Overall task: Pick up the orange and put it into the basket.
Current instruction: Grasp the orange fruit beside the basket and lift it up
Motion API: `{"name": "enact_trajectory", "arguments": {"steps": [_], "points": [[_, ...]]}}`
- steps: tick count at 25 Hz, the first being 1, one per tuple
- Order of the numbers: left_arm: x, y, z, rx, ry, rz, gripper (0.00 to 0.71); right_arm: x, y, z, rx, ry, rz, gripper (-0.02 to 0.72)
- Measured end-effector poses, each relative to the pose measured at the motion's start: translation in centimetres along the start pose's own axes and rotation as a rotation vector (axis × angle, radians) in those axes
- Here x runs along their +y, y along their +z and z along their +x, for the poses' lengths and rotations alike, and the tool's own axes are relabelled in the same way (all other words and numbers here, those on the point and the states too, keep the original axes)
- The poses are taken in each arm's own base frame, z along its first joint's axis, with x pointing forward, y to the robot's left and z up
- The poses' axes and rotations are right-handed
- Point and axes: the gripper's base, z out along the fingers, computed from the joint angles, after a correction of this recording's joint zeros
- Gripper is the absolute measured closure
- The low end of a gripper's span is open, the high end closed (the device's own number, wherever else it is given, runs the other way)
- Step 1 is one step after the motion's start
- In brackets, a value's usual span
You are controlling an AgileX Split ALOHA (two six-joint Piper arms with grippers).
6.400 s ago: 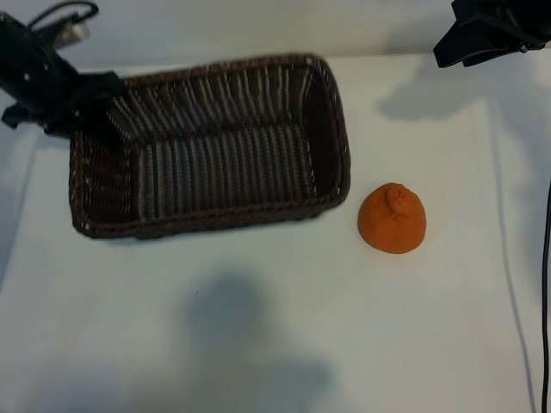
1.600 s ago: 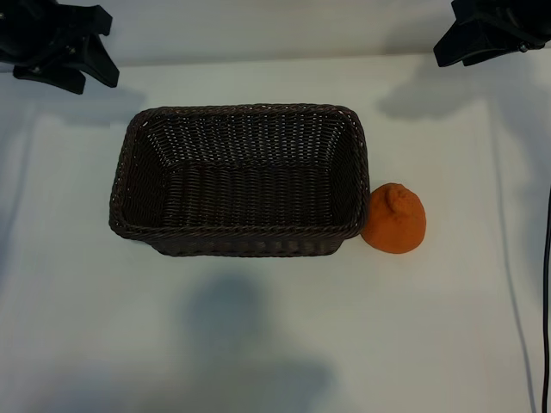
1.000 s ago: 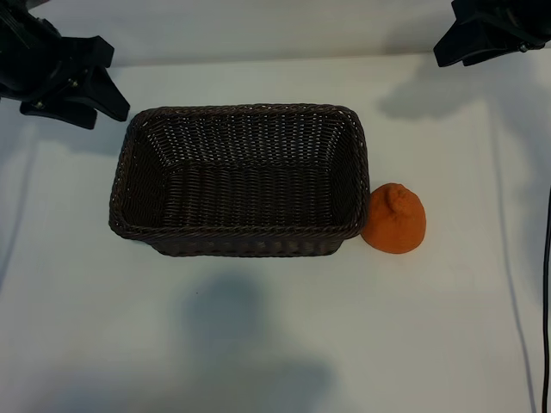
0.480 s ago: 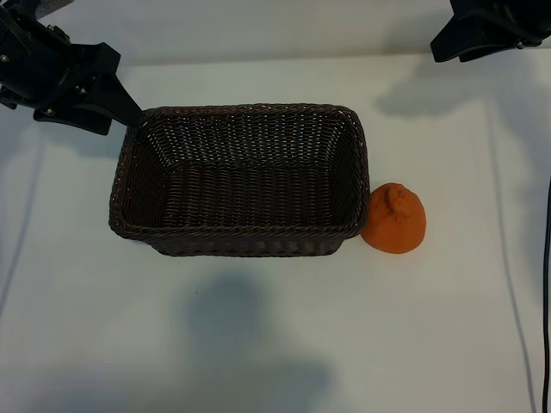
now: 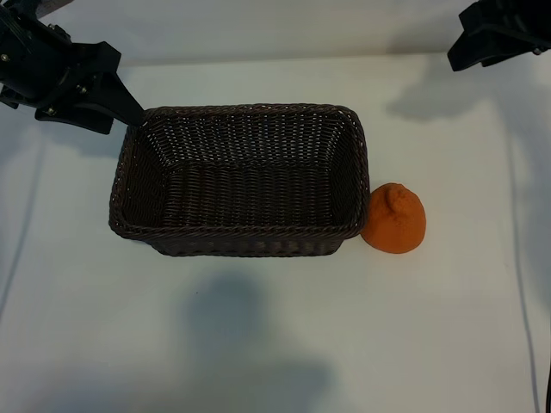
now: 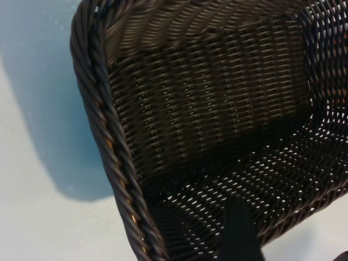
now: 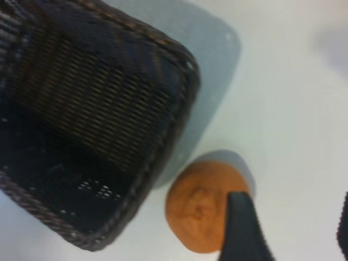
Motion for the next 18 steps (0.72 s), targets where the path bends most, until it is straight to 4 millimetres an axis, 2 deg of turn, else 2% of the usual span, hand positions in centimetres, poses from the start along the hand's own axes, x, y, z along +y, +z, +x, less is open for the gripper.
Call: {"name": "enact_trajectory", "arguments": {"steps": [5,18], "points": [[0.0,0.0,0.0,0.0,0.017,0.0,0.204,-0.33,-0.03,0.63,0.07,-0.008,0.036,0.168],[0.0,0.0,0.0,0.0,0.04,0.0,0.204,-0.35,-0.04,1.09,0.121,0.004,0.037,0.156]]}}
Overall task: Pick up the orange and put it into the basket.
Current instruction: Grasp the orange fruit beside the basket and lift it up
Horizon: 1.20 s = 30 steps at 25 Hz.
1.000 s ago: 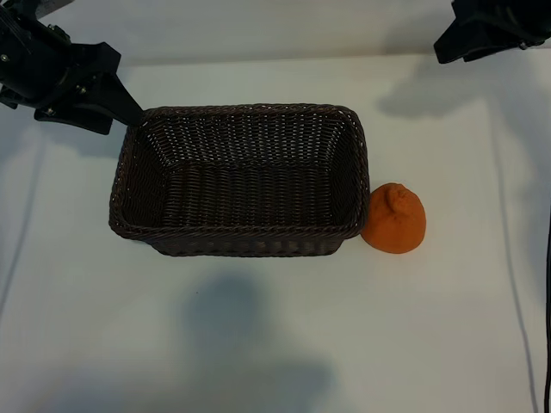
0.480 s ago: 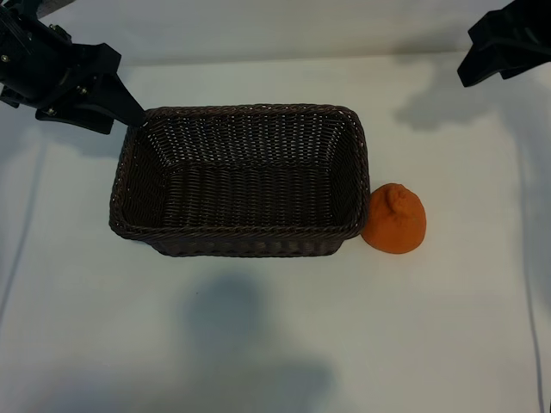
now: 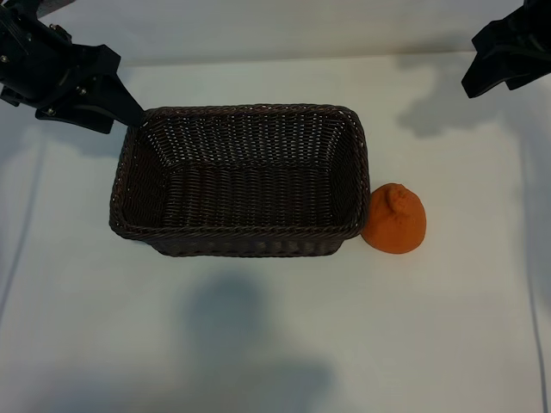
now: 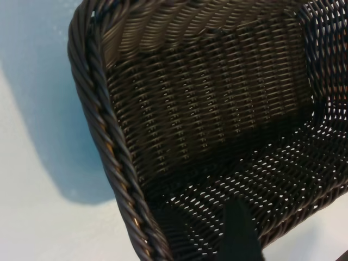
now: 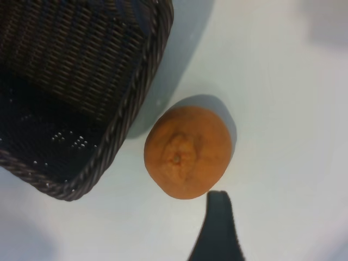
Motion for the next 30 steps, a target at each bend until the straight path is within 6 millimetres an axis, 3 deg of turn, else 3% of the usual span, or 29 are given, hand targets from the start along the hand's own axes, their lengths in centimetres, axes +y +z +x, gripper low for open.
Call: {"name": "enact_trajectory", "arguments": {"steps": [11,20,30], "points": [[0.0,0.0,0.0,0.0,0.008,0.0,0.204,-0.2,0.6,-0.1,0.015,0.01,-0.004,0.181],[0.0,0.0,0.0,0.0,0.009,0.0,0.204,-1.4,4.9,1.9,0.161,0.069,-0.039,0.191],[0.0,0.0,0.0,0.0,0.015,0.0,0.204,-0.7,6.6,3.1,0.202,0.076,-0.066,0.191]]}}
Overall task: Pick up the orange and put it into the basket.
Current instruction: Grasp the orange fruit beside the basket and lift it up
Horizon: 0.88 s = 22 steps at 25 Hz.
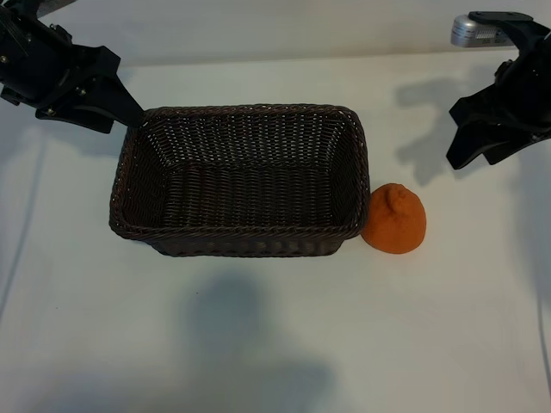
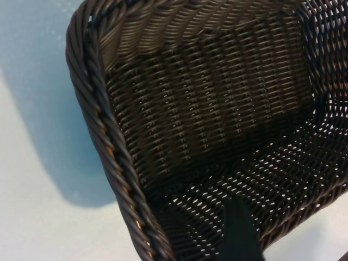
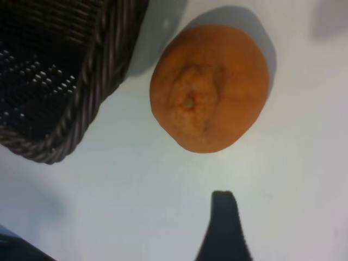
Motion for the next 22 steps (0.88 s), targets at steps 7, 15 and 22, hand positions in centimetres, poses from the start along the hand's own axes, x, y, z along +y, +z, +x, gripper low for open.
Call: {"name": "enact_trajectory", "arguments": {"steps": [7,15,22], "points": [[0.0,0.0,0.0,0.0,0.01,0.0,0.204,1.4,2.3,0.6,0.017,-0.06,-0.002,0.191],[0.0,0.0,0.0,0.0,0.011,0.0,0.204,0.8,3.4,0.6,-0.043,-0.054,0.033,0.193],[0.0,0.0,0.0,0.0,0.01,0.0,0.204,1.3,3.6,0.1,-0.088,-0.066,0.046,0.193]]}}
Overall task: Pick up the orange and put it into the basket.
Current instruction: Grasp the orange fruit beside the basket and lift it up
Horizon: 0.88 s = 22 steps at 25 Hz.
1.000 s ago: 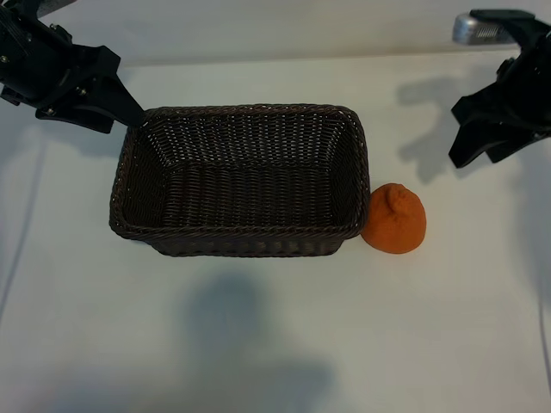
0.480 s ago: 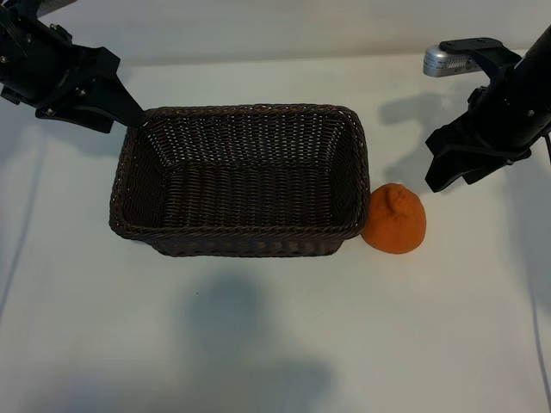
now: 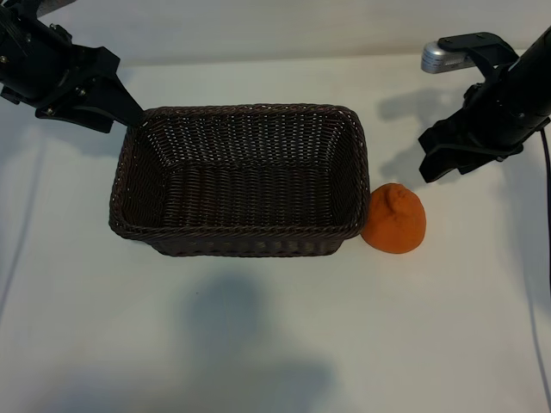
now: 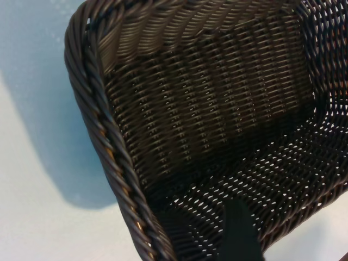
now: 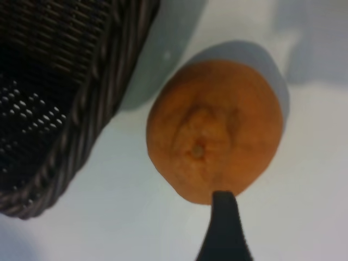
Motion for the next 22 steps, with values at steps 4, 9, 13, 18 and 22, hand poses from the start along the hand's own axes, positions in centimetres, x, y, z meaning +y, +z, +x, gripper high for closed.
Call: {"name": "enact_trajectory", "arguments": {"steps": [4,9,13,18,22], "points": [[0.0,0.0,0.0,0.0,0.0,0.0,0.204,0.7,1.0,-0.2,0.016,-0.014,-0.016,0.193],[0.0,0.0,0.0,0.0,0.0,0.0,0.204,1.0,3.4,0.1,0.082,-0.014,-0.035,0.193],[0.0,0.0,0.0,-0.001,0.002,0.0,0.204,0.9,4.6,0.3,0.116,-0.011,-0.041,0.193],[0.0,0.0,0.0,-0.002,0.003,-0.001,0.204,1.5,4.9,0.3,0.113,-0.023,-0.044,0.193],[0.0,0.0,0.0,-0.002,0.004,-0.001,0.204,1.5,5.2,0.3,0.102,-0.022,-0.039,0.193]]}}
